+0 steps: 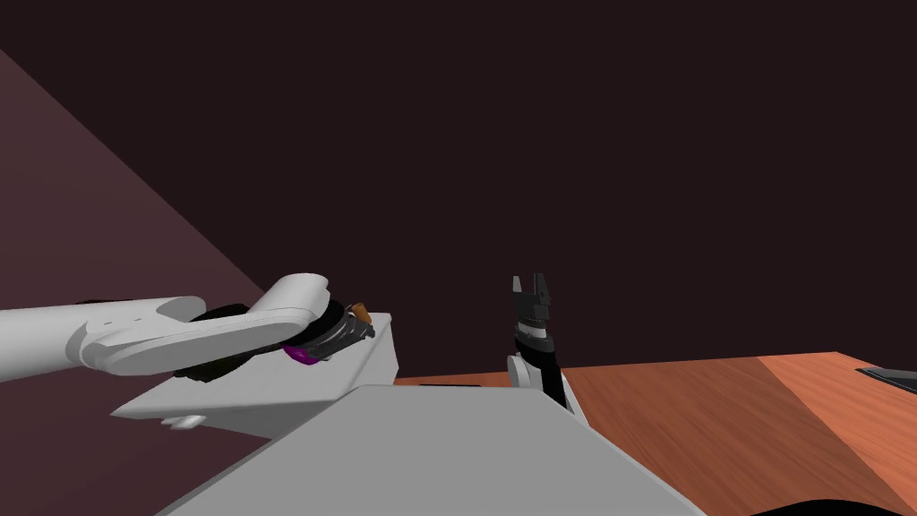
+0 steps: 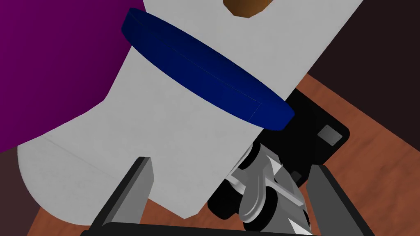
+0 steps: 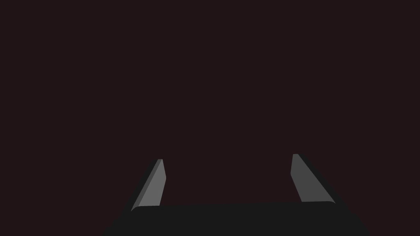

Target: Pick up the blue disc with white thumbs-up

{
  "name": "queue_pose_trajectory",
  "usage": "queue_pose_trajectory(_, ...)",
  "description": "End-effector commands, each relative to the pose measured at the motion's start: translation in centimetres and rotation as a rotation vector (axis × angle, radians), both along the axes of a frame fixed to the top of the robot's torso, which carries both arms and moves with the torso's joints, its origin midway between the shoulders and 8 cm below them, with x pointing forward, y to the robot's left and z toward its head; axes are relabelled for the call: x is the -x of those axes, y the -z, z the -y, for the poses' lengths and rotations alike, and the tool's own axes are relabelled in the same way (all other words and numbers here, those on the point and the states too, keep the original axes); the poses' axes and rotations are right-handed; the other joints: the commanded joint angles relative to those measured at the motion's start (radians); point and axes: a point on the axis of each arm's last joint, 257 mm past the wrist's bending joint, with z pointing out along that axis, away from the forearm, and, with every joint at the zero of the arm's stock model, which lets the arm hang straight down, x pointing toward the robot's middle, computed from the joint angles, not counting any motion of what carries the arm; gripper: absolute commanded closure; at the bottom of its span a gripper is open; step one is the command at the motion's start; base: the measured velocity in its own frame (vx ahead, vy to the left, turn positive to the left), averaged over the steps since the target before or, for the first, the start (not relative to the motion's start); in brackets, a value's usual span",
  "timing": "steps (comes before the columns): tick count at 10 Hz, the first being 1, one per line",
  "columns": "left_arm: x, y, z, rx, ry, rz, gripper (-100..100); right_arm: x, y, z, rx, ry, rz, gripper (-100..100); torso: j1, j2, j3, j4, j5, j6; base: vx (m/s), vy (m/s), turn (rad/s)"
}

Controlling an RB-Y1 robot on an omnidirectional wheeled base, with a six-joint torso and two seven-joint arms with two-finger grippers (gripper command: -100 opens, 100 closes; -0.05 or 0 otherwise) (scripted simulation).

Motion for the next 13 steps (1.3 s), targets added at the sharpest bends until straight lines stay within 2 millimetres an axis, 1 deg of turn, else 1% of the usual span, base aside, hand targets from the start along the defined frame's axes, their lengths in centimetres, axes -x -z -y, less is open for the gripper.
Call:
queue_pose_trajectory(1, -0.5, -0.6, -1.2, -0.053, 0.032, 0.017, -100, 0.0, 0.0, 0.0, 0.0, 0.0, 0.0, 0, 0.0, 0.0, 0.0, 0.0, 0.0, 0.0, 0.02, -0.017, -0.002)
queue_pose_trajectory(3, -0.8, -1.6, -2.4, -0.131, 0.085, 0.037, -100, 0.0, 0.0, 0.0, 0.0, 0.0, 0.0, 0, 0.0, 0.0, 0.0, 0.0, 0.0, 0.0, 0.03, -0.018, -0.002)
queue_pose_trajectory(4, -0.8, -2.0, -2.7, -0.162, 0.113, 0.044, -100, 0.0, 0.0, 0.0, 0.0, 0.0, 0.0, 0, 0.0, 0.0, 0.0, 0.0, 0.0, 0.0, 0.035, -0.014, -0.001)
queue_pose_trajectory(6, -0.6, -2.6, -2.7, -0.205, 0.169, 0.052, -100, 0.0, 0.0, 0.0, 0.0, 0.0, 0.0, 0, 0.001, 0.0, 0.0, 0.0, 0.0, 0.0, 0.034, -0.004, -0.002)
queue_pose_trajectory(8, -0.3, -2.9, -2.3, -0.225, 0.215, 0.056, -100, 0.0, 0.0, 0.0, 0.0, 0.0, 0.0, 0, 0.002, 0.0, 0.0, 0.0, 0.001, 0.0, 0.035, 0.009, -0.003)
queue_pose_trajectory(9, -0.4, -2.8, -2.4, -0.218, 0.2, 0.056, -100, 0.0, 0.0, 0.0, 0.0, 0.0, 0.0, 0, 0.002, 0.0, 0.0, 0.0, 0.001, 0.0, 0.014, 0.007, -0.002)
queue_pose_trajectory(10, -0.4, -2.9, -2.4, -0.22, 0.203, 0.055, 0, 0.0, 0.0, 0.0, 0.0, 0.0, 0.0, 0, 0.002, 0.001, 0.0, 0.0, 0.001, 0.0, 0.0, 0.0, 0.0)
queue_pose_trajectory(11, -0.4, -2.2, -2.7, -0.22, 0.199, 0.056, -100, 0.0, 0.0, 0.0, 0.0, 0.0, 0.0, 0, 0.002, 0.001, 0.001, 0.0, 0.001, 0.0, 0.004, 0.001, -0.028)
queue_pose_trajectory(12, -0.4, -1.8, -2.9, -0.22, 0.196, 0.057, -100, 0.0, 0.0, 0.0, 0.0, 0.0, 0.0, 0, 0.002, 0.002, 0.001, 0.0, 0.001, 0.0, 0.005, 0.001, -0.032)
queue_pose_trajectory(13, -0.4, -1.8, -2.9, -0.22, 0.196, 0.057, -100, 0.0, 0.0, 0.0, 0.0, 0.0, 0.0, 0, 0.002, 0.002, 0.001, 0.0, 0.001, 0.0, 0.0, 0.0, 0.0)
